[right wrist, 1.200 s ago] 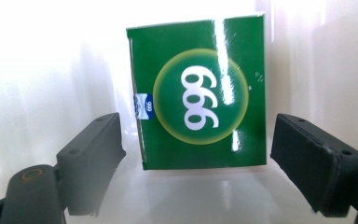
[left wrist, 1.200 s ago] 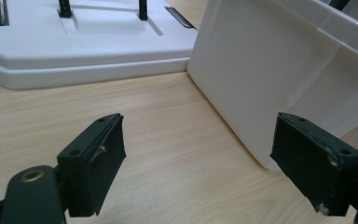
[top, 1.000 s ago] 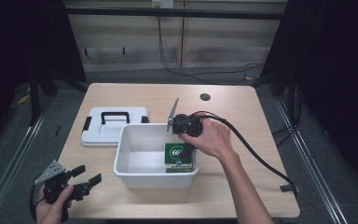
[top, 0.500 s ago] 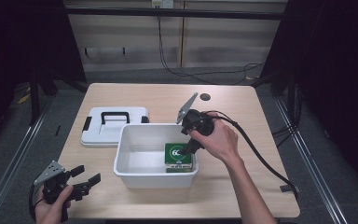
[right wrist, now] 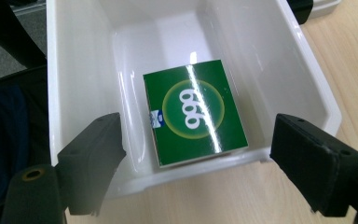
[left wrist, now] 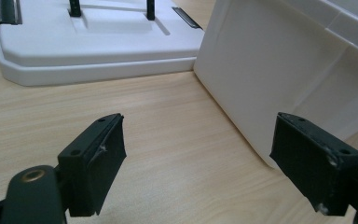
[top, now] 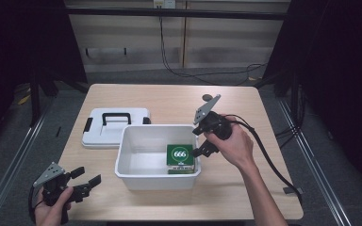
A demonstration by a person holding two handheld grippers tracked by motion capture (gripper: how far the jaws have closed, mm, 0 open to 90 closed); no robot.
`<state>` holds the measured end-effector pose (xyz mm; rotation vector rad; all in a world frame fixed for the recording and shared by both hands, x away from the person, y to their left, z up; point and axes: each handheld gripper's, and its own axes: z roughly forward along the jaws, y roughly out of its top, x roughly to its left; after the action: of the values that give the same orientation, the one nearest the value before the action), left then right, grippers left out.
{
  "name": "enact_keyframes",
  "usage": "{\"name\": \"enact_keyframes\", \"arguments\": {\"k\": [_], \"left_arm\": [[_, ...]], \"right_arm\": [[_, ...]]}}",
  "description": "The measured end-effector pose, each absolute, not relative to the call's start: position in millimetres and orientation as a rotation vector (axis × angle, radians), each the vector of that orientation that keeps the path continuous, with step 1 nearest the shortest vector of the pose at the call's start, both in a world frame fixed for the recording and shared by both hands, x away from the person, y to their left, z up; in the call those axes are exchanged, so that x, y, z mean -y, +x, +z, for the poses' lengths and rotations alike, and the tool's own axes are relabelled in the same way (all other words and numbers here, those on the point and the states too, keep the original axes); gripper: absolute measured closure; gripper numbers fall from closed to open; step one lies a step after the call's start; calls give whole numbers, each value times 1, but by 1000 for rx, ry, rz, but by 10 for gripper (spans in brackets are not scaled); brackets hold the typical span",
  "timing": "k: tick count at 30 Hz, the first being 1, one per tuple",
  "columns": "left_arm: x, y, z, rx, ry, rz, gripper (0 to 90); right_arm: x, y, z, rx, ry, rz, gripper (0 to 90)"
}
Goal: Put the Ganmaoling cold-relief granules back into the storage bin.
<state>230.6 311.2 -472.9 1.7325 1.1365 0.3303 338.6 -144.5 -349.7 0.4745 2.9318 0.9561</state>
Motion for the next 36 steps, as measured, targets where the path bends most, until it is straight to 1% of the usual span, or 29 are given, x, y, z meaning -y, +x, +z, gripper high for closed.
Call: {"name": "enact_keyframes", "arguments": {"k": [14,23,36], "left_arm": [[-311,230,-473,-1140,1731,333,171],[-311,229,-472,-1130,1731,338,172],[-310,229,-472,-1133,1729,341,171]], "right_arm": [[182,316,-359,-2849,581,1055,161],[215,295,-367,-2751,697,1128,159],[251,270,-383,-2643,843,1145,159]]}}
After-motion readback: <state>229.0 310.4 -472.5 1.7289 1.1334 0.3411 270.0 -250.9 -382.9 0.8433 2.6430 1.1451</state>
